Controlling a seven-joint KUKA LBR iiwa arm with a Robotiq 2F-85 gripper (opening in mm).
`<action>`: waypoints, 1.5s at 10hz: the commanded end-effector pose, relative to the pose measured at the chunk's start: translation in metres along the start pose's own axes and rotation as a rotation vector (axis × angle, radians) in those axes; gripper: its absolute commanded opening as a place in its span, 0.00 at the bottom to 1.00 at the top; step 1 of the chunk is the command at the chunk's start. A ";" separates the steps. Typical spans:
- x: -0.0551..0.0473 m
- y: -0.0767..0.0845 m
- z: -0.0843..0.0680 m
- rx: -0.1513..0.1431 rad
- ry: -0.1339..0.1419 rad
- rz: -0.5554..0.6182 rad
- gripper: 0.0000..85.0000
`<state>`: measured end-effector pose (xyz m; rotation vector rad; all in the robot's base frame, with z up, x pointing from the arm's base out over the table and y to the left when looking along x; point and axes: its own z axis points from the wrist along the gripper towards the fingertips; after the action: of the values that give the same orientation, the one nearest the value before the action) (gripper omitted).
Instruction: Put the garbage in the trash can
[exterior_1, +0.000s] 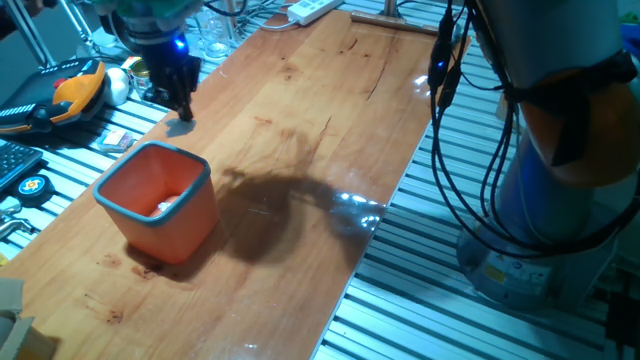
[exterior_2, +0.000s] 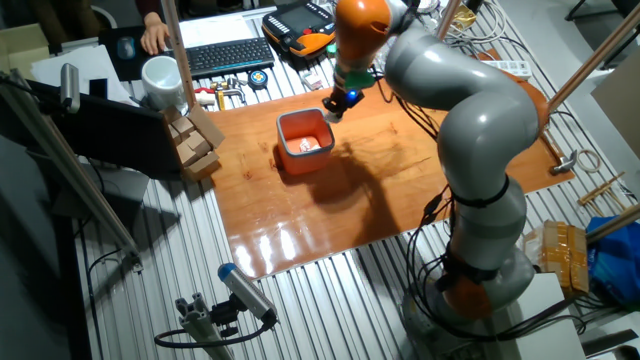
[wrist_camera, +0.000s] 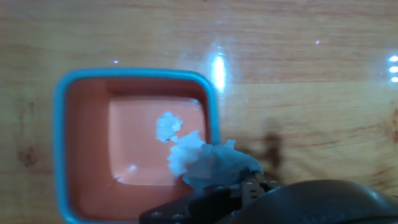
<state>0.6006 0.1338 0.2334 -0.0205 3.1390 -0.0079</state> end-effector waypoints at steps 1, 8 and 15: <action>0.001 0.009 0.000 0.006 -0.009 0.002 0.00; 0.002 0.033 0.020 0.000 -0.016 0.011 0.00; 0.006 0.037 0.021 -0.012 -0.054 0.059 0.60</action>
<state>0.5940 0.1696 0.2129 0.0643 3.0842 0.0099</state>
